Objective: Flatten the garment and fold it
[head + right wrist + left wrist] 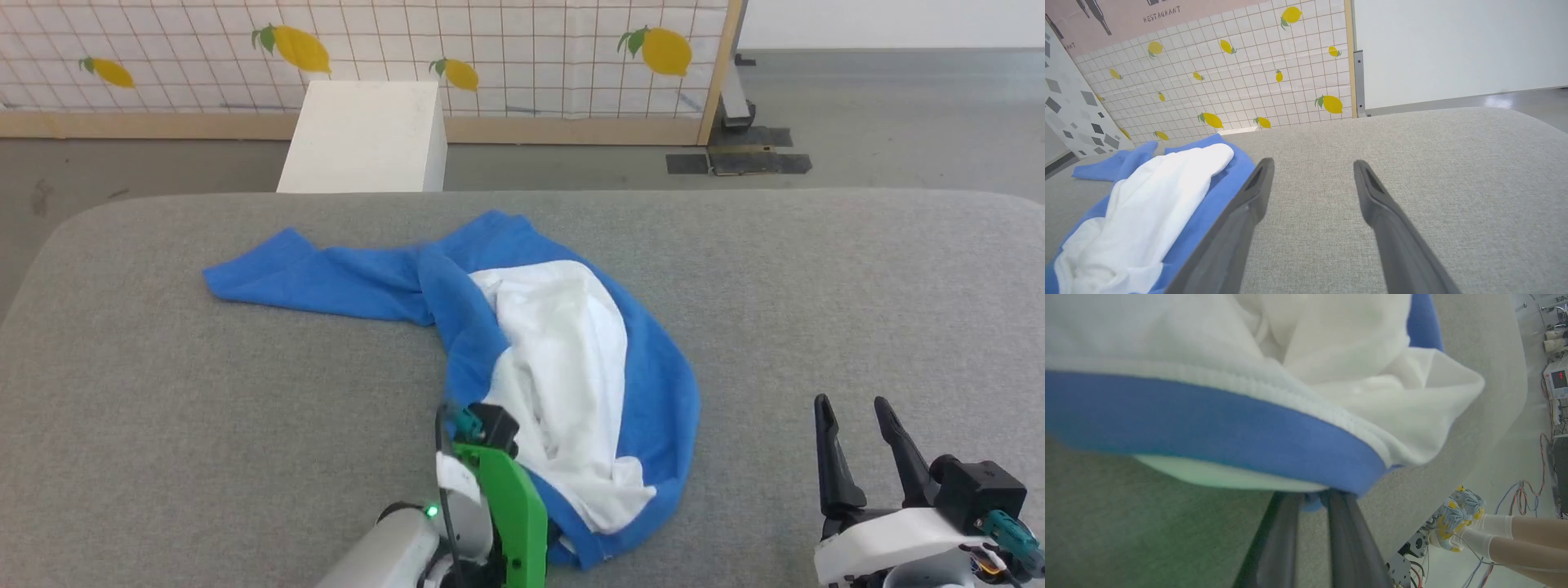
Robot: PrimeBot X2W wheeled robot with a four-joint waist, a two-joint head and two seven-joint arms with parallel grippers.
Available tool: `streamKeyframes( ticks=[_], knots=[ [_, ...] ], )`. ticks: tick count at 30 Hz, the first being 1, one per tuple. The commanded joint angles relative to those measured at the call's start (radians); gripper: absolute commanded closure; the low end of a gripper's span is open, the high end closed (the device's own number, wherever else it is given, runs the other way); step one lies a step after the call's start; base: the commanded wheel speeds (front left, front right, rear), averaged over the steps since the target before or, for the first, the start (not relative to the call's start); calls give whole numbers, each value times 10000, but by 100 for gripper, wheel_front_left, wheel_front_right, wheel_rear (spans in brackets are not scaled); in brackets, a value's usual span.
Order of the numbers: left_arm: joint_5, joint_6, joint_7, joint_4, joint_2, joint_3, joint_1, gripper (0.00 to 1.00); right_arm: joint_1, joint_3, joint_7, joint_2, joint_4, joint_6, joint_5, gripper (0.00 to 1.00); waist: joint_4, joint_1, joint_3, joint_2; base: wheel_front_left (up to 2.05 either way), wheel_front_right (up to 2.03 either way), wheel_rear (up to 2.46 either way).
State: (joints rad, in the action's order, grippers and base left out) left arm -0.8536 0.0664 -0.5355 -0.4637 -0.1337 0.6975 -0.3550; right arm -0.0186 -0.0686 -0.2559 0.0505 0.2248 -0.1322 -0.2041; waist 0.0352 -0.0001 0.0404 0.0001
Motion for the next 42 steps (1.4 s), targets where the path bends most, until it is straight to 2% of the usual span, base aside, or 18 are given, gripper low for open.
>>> streamKeyframes(
  ticks=[1,2,6,9,13,16,20,24,27,30,34,39,42],
  knots=[
    [2,-153,22,25,-74,-70,-2,100,-52,-4,-46,-3,0,15,-100,0,16,1,-3,-1,0,0,0],
    [-42,-293,132,104,-80,-186,63,0,-71,-15,-48,-3,9,15,-107,0,54,1,-40,-1,0,0,0],
    [-494,-642,880,1058,-175,-1128,124,0,-163,-25,-53,-3,70,15,-130,0,162,1,-199,-1,0,0,0],
    [-802,-947,1321,2127,-485,-1918,262,0,-247,-60,-55,-3,118,15,-192,0,271,1,-355,-1,0,0,0],
    [-873,-1608,1901,3571,-1185,-3008,662,0,-379,-83,-56,-3,149,15,-286,0,453,1,-572,-1,0,0,0],
    [-331,-2022,2927,4321,-1802,-3770,1051,0,-480,-125,-57,-3,152,15,-317,0,610,1,-704,-1,0,0,0],
    [706,-1671,5081,4281,-2307,-4253,1772,0,-514,-170,-57,-3,162,15,-273,0,745,1,-765,-1,0,0,0],
    [2198,-1691,7468,3574,-2416,-4235,2413,0,-471,-314,38,-3,386,15,-225,0,795,1,-752,-1,0,0,0],
    [3000,-1783,7908,3313,-2210,-4236,2725,0,-363,-466,376,-3,650,15,-333,0,816,1,-716,-1,0,0,0],
    [3717,-1787,7963,3518,-1849,-4451,2960,0,46,-611,1266,-3,984,15,-425,0,826,1,-562,-1,0,0,0],
    [4266,-1582,7968,3774,-1381,-4885,3126,0,1409,-573,3431,-3,1259,15,51,0,838,1,-186,-1,0,0,0],
    [4736,-1151,7970,3885,-968,-5277,2909,0,3668,247,7011,-3,1781,15,1436,0,1034,1,492,-1,0,0,0],
    [4910,-890,7971,3886,-733,-5421,2669,0,4685,687,8665,-3,2273,15,2170,0,1288,1,910,-1,0,0,0]
  ],
)
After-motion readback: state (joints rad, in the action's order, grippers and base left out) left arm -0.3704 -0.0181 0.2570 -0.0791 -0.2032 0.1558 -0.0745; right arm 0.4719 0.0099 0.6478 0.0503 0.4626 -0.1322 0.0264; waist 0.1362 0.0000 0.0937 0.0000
